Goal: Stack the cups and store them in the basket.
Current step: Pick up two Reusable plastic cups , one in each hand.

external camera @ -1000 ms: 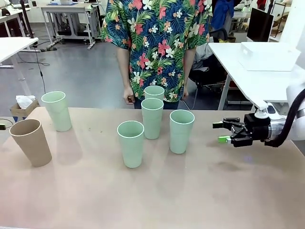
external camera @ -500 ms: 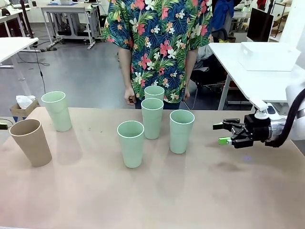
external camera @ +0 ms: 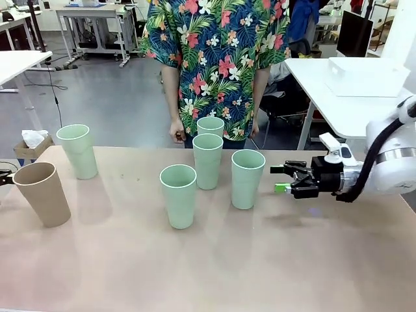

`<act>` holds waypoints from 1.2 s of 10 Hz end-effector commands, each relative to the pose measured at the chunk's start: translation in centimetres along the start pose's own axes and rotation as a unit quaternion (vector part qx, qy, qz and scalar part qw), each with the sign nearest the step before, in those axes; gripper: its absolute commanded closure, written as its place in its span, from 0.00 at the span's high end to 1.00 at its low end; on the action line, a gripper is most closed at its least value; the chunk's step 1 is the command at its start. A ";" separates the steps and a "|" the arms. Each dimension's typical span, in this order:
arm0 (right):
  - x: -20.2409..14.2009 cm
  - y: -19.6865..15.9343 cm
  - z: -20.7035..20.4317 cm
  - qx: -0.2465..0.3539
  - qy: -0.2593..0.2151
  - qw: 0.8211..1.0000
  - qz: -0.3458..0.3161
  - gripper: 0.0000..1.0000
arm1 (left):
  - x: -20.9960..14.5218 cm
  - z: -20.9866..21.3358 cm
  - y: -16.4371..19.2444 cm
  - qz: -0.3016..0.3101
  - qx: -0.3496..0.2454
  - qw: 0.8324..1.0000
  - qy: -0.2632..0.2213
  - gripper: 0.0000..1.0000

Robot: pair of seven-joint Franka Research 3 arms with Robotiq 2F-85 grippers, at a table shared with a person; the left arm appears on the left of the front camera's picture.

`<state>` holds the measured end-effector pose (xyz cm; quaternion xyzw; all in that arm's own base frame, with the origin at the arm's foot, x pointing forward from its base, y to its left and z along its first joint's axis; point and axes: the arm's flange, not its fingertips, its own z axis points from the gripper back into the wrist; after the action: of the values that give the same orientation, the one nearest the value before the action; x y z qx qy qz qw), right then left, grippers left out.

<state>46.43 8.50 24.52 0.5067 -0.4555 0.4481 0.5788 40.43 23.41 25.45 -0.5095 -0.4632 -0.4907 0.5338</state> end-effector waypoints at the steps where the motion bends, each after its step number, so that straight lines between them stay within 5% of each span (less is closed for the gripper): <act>1: -0.2 -1.1 -1.7 -0.011 -0.004 0.999 0.032 1.00 | -1.1 -0.4 -0.8 -0.016 -0.014 1.000 -0.012 1.00; 6: -1.3 -1.8 -4.0 0.009 -0.002 0.999 0.047 1.00 | -1.8 -0.7 -0.8 -0.021 -0.016 0.999 -0.033 1.00; 12: -1.8 -1.3 -4.3 0.015 -0.013 0.998 0.055 1.00 | -2.4 -2.0 0.5 -0.043 0.002 0.999 0.002 1.00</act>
<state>47.77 11.84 22.36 0.5048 -0.4609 0.4786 0.5511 42.16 21.74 24.24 -0.5002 -0.4748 -0.5006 0.5232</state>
